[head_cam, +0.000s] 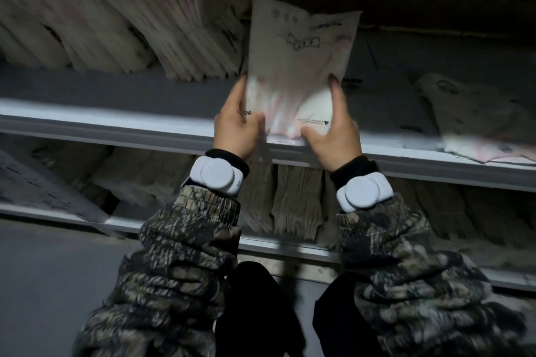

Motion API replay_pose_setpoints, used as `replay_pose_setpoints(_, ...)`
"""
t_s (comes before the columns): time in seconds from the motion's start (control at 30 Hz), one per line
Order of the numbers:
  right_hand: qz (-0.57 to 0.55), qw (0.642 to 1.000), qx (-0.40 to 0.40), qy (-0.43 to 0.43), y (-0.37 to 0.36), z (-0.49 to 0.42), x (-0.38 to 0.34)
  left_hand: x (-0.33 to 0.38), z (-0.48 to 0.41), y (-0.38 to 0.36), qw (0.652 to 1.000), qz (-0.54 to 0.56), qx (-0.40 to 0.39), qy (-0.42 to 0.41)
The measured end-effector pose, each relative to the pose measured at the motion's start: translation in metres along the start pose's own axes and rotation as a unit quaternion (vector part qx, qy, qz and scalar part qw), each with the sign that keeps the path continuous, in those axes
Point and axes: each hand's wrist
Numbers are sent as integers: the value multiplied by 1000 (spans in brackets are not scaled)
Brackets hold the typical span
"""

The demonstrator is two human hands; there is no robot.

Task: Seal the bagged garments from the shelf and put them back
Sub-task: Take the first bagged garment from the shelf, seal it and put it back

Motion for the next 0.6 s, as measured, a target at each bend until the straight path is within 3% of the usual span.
replay_pose_setpoints(0.27,119,989,-63,69,-31,-44,10,-10,-40,-3,992,-111,23,-53)
replay_pose_setpoints(0.6,104,993,-45,36,-38,-56,26,-22,-56,-7,984,-176,19,-24)
Point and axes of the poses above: each hand's wrist, its own z-axis away from the middle knuckle, its own y-axis out of the back of the hand, x = y × z, and after that the axes turned 10 degrees about x, right-handed
